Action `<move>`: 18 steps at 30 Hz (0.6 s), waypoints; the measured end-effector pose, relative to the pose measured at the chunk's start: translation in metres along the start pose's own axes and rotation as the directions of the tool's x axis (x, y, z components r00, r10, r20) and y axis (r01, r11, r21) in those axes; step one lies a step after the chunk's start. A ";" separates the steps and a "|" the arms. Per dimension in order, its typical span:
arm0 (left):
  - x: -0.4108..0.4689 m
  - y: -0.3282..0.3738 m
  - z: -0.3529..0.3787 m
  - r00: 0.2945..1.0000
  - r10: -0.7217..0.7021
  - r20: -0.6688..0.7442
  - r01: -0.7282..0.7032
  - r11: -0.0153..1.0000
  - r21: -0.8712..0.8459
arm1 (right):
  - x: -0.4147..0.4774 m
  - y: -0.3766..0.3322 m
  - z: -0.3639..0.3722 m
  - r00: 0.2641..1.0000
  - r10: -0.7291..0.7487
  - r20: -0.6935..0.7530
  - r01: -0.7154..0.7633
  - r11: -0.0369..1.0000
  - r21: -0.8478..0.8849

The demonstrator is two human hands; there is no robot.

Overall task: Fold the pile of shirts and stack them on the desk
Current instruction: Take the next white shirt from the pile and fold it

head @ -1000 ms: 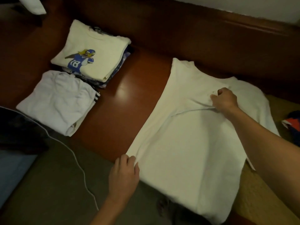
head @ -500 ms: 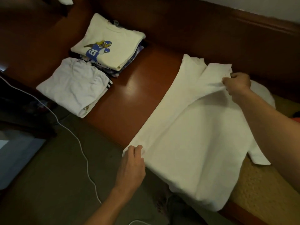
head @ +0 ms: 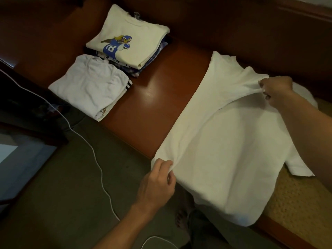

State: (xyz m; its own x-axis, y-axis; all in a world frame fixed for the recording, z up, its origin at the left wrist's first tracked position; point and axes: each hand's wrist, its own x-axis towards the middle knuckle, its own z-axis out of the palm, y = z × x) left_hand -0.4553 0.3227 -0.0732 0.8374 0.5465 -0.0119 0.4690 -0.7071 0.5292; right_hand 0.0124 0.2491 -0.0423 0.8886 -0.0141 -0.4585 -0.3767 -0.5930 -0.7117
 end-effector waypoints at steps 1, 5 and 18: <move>-0.002 -0.001 0.002 0.999 0.033 0.016 -0.033 0.999 0.009 | 0.003 0.000 -0.002 0.999 -0.030 0.027 0.030 1.000 -0.007; -0.003 -0.014 0.014 0.989 -0.029 0.145 0.020 0.998 0.063 | 0.000 0.011 -0.004 0.994 0.018 0.110 -0.008 0.996 -0.093; -0.010 -0.044 0.001 0.906 -0.418 -0.067 0.385 0.880 -0.279 | -0.085 0.039 0.020 0.993 -0.100 0.063 0.108 0.982 -0.155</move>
State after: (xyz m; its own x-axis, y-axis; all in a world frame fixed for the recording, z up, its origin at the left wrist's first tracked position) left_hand -0.4840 0.3482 -0.0977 0.5435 0.8210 -0.1750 0.6570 -0.2863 0.6974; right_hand -0.0832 0.2431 -0.0412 0.9033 0.0961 -0.4181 -0.2328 -0.7087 -0.6660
